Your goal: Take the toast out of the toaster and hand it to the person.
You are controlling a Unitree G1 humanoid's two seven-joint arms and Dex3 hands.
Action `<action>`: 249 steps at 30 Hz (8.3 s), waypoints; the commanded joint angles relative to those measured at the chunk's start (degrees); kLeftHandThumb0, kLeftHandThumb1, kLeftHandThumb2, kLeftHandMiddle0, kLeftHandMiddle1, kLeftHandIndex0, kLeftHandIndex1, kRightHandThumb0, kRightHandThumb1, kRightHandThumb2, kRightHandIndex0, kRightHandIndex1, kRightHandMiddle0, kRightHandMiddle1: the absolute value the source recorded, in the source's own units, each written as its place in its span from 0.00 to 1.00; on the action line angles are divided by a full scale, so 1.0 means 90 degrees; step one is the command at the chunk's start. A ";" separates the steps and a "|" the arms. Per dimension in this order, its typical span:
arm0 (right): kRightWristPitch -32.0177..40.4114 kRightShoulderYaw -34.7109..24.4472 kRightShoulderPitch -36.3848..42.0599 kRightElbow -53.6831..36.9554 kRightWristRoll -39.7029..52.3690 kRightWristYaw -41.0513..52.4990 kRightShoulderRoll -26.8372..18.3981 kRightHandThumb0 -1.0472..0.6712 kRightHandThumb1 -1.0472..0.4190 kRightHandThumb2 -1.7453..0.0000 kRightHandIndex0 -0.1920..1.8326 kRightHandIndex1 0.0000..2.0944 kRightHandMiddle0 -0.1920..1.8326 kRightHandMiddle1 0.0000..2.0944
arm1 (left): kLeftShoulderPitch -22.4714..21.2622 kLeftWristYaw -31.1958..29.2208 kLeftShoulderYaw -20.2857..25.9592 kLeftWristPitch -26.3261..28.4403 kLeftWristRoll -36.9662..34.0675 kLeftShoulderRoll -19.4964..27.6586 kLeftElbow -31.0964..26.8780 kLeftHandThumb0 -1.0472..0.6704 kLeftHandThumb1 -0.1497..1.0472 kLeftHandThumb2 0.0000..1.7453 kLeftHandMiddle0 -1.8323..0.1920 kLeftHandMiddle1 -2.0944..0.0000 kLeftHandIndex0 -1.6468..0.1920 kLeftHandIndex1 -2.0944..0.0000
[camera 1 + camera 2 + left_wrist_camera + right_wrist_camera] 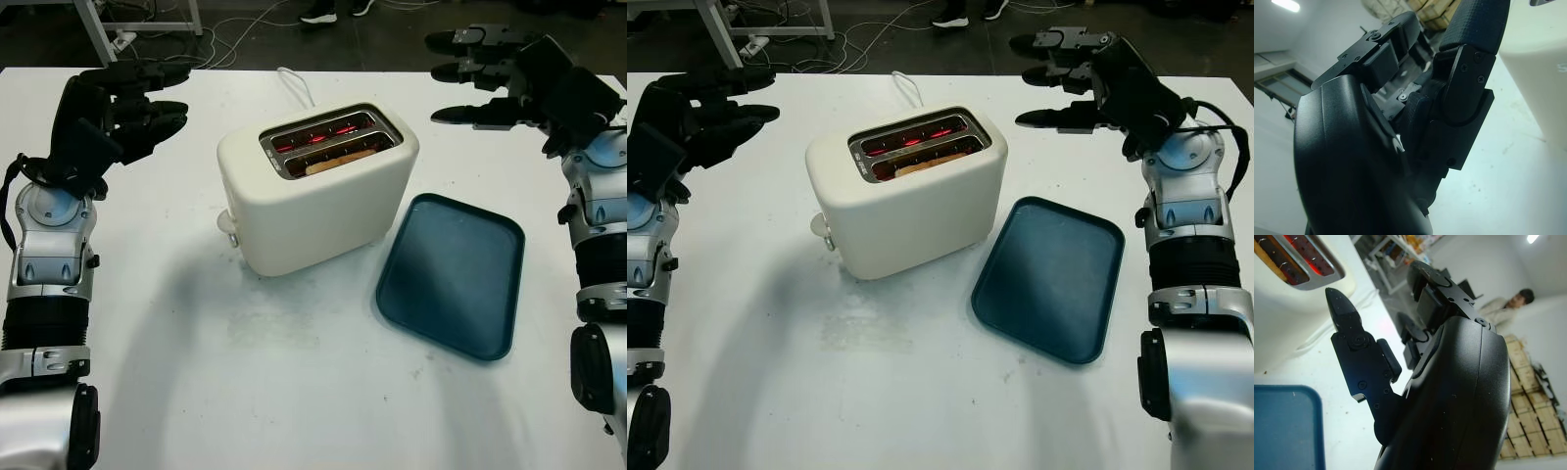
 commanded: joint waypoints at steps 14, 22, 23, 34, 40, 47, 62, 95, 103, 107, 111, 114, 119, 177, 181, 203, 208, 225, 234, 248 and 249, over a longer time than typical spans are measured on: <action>0.0220 -0.0002 0.0196 -0.0229 0.0083 0.0155 0.0077 0.31 0.23 1.00 0.33 0.16 0.39 0.01 | -0.0013 0.0063 -0.0030 0.0039 0.0083 -0.0037 0.0082 0.00 0.89 0.11 0.42 0.99 0.44 0.99; 0.0340 -0.0110 0.0373 -0.0492 0.0189 0.0210 -0.0007 0.40 0.23 1.00 0.32 0.15 0.38 0.01 | -0.0065 0.0034 -0.0025 -0.0086 0.0016 -0.0091 0.0210 0.00 0.89 0.10 0.53 0.76 0.58 0.70; 0.0373 -0.0118 0.0390 -0.0516 0.0202 0.0210 -0.0012 0.40 0.22 1.00 0.31 0.14 0.38 0.00 | -0.0066 0.0034 -0.0030 -0.0084 0.0030 -0.0083 0.0207 0.00 0.89 0.10 0.68 0.49 0.74 0.45; 0.0422 -0.0114 0.0427 -0.0697 0.0195 0.0183 -0.0008 0.41 0.22 1.00 0.32 0.14 0.38 0.00 | -0.0101 0.0030 -0.0045 -0.0275 0.0066 -0.0066 0.0409 0.00 0.89 0.11 0.81 0.25 0.87 0.25; 0.0575 -0.0097 0.0409 -0.0765 0.0212 0.0224 0.0008 0.41 0.22 1.00 0.31 0.13 0.37 0.00 | -0.0085 0.0039 -0.0036 -0.0157 0.0043 -0.0066 0.0336 0.00 0.89 0.10 0.82 0.25 0.87 0.25; 0.0368 -0.0043 0.0408 -0.0793 0.0115 0.0221 -0.0025 0.39 0.22 1.00 0.33 0.14 0.39 0.01 | -0.0032 0.0106 -0.0017 -0.0047 0.0072 -0.0062 0.0198 0.00 0.89 0.11 0.81 0.25 0.87 0.24; 0.0726 -0.0121 0.0539 -0.1073 0.0296 0.0223 0.0016 0.42 0.22 1.00 0.33 0.14 0.38 0.00 | 0.0001 0.0004 -0.0001 -0.0146 0.0035 -0.0016 0.0317 0.00 0.89 0.10 0.81 0.25 0.86 0.25; 0.0275 -0.0124 0.0727 -0.1090 0.0176 0.0102 -0.0050 0.56 0.21 1.00 0.45 0.22 0.47 0.04 | 0.0130 -0.0162 0.0111 -0.0319 -0.0023 0.0080 0.0316 0.00 0.89 0.05 0.59 0.41 0.58 0.45; 0.0252 -0.0112 0.0724 -0.1075 0.0129 0.0075 -0.0053 0.67 0.19 0.99 0.47 0.25 0.50 0.05 | 0.0061 -0.0281 0.0138 -0.0822 -0.0068 0.0114 0.0656 0.00 0.89 0.04 0.56 0.45 0.54 0.49; 0.0209 -0.0115 0.0730 -0.1072 0.0133 0.0079 -0.0050 0.69 0.18 0.99 0.48 0.26 0.51 0.05 | 0.0007 -0.0402 0.0175 -0.0986 -0.0176 0.0105 0.0826 0.00 0.89 0.03 0.53 0.49 0.50 0.54; 0.0108 -0.0120 0.0717 -0.1029 0.0140 0.0098 -0.0063 0.67 0.18 0.99 0.48 0.26 0.52 0.05 | -0.0034 -0.0525 0.0216 -0.1136 -0.0282 0.0084 0.0954 0.00 0.89 0.01 0.51 0.53 0.47 0.59; 0.0071 -0.0151 0.0695 -0.0979 0.0238 0.0189 -0.0053 0.66 0.17 0.99 0.48 0.27 0.52 0.05 | -0.0054 -0.0660 0.0249 -0.1093 -0.0413 0.0083 0.0979 0.00 0.88 0.00 0.49 0.56 0.44 0.63; -0.0069 -0.0130 0.0687 -0.0947 0.0164 0.0145 -0.0074 0.66 0.17 1.00 0.48 0.28 0.53 0.05 | -0.0065 -0.0834 0.0284 -0.0949 -0.0564 0.0096 0.0933 0.00 0.85 0.00 0.42 0.63 0.35 0.72; -0.0578 -0.0289 0.0607 -0.0586 0.0406 0.0009 0.0059 0.68 0.16 0.99 0.50 0.44 0.59 0.10 | -0.0039 -0.0479 0.0242 -0.1172 -0.0321 0.0096 0.0946 0.00 0.83 0.00 0.30 0.72 0.22 0.84; -0.0695 -0.0265 0.0602 -0.0556 0.0309 -0.0087 0.0044 0.68 0.16 1.00 0.50 0.44 0.59 0.11 | -0.0051 -0.0486 0.0253 -0.1187 -0.0335 0.0094 0.0987 0.00 0.83 0.00 0.30 0.72 0.22 0.85; -0.0541 -0.0253 0.0641 -0.0719 0.0180 -0.0220 -0.0005 0.68 0.15 1.00 0.51 0.43 0.58 0.13 | -0.0049 -0.0338 0.0183 -0.1117 -0.0217 0.0082 0.0835 0.00 0.89 0.04 0.32 0.72 0.22 0.86; -0.0587 -0.0224 0.0646 -0.0722 0.0115 -0.0221 -0.0043 0.70 0.13 0.99 0.49 0.42 0.57 0.12 | -0.0060 -0.0346 0.0138 -0.1346 -0.0100 0.0172 0.0954 0.00 0.89 0.07 0.34 0.69 0.24 0.86; -0.0632 -0.0171 0.0620 -0.0696 0.0009 -0.0321 -0.0015 0.58 0.12 1.00 0.52 0.43 0.58 0.13 | -0.0009 -0.0397 0.0172 -0.1302 -0.0156 0.0201 0.0944 0.00 0.89 0.09 0.39 0.60 0.30 0.77; -0.0547 -0.0201 0.0628 -0.0722 0.0072 -0.0347 0.0057 0.56 0.11 0.99 0.51 0.42 0.57 0.13 | 0.0004 -0.0322 0.0201 -0.1247 -0.0187 0.0131 0.0926 0.00 0.89 0.08 0.38 0.60 0.30 0.74; -0.0375 -0.0205 0.0681 -0.0796 0.0093 -0.0334 0.0055 0.52 0.09 0.91 0.49 0.41 0.55 0.12 | 0.0025 -0.0234 0.0193 -0.1189 -0.0139 0.0095 0.0870 0.00 0.89 0.08 0.37 0.60 0.31 0.72; -0.0344 -0.0213 0.0679 -0.0792 0.0121 -0.0320 0.0067 0.52 0.09 0.91 0.49 0.41 0.55 0.12 | 0.0029 -0.0221 0.0184 -0.1198 -0.0114 0.0107 0.0868 0.00 0.89 0.08 0.37 0.60 0.32 0.71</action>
